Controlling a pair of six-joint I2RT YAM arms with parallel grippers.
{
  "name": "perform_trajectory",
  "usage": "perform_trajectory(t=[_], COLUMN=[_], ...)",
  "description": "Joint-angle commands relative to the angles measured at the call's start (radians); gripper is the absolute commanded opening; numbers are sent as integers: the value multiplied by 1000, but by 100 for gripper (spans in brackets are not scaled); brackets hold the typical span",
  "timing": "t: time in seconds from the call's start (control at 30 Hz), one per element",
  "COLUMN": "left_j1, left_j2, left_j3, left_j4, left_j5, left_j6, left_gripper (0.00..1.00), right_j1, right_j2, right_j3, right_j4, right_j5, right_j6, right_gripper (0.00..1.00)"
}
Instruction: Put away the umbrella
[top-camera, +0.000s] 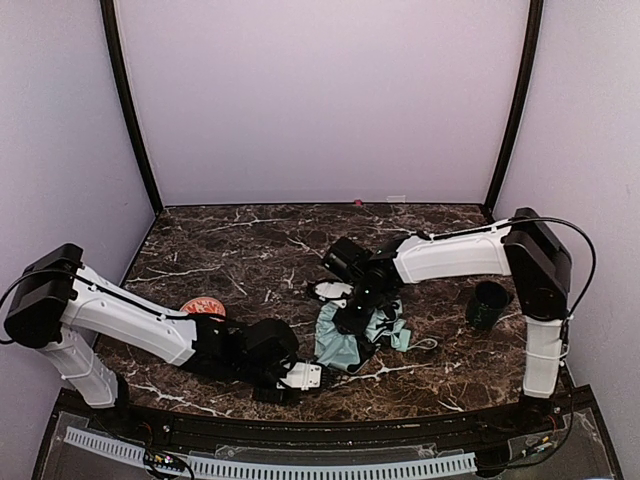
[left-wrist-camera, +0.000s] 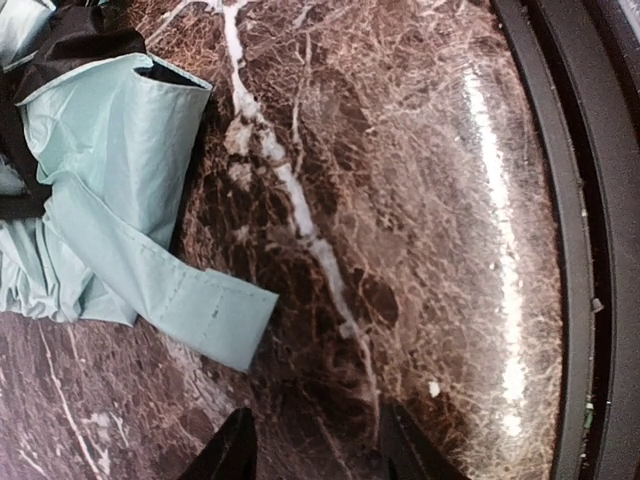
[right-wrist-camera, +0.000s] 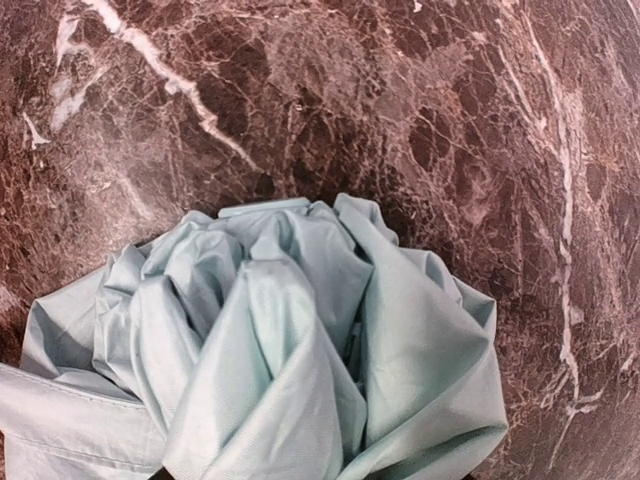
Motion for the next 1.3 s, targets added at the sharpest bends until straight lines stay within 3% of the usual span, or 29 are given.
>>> perform_trajectory(t=[0.0, 0.1, 0.23, 0.37, 0.57, 0.97, 1.03, 1.23, 1.27], left_j1=[75, 174, 256, 263, 316, 359, 360, 360, 360], left_j2=[-103, -184, -226, -177, -74, 81, 96, 128, 128], left_j3=[-62, -103, -117, -75, -47, 13, 22, 52, 47], left_j4=[88, 212, 349, 366, 431, 475, 491, 495, 517], left_j5=[122, 214, 424, 561, 541, 671, 725, 745, 746], left_j6=[-84, -193, -338, -387, -448, -438, -445, -454, -463], left_gripper=[46, 48, 52, 58, 66, 60, 53, 4, 0], right_j1=[-9, -9, -9, -9, -9, -9, -9, -9, -9], right_j2=[-72, -162, -269, -321, -357, -355, -356, -346, -344], right_j3=[-77, -113, -137, -144, -170, -184, -185, -188, -192], right_j4=[44, 109, 184, 231, 283, 314, 320, 323, 323], right_j5=[55, 79, 102, 129, 105, 83, 88, 71, 65], right_j6=[-14, -37, -57, -48, -50, -53, -56, -58, -57], right_gripper=[10, 0, 0, 0, 0, 0, 0, 0, 0])
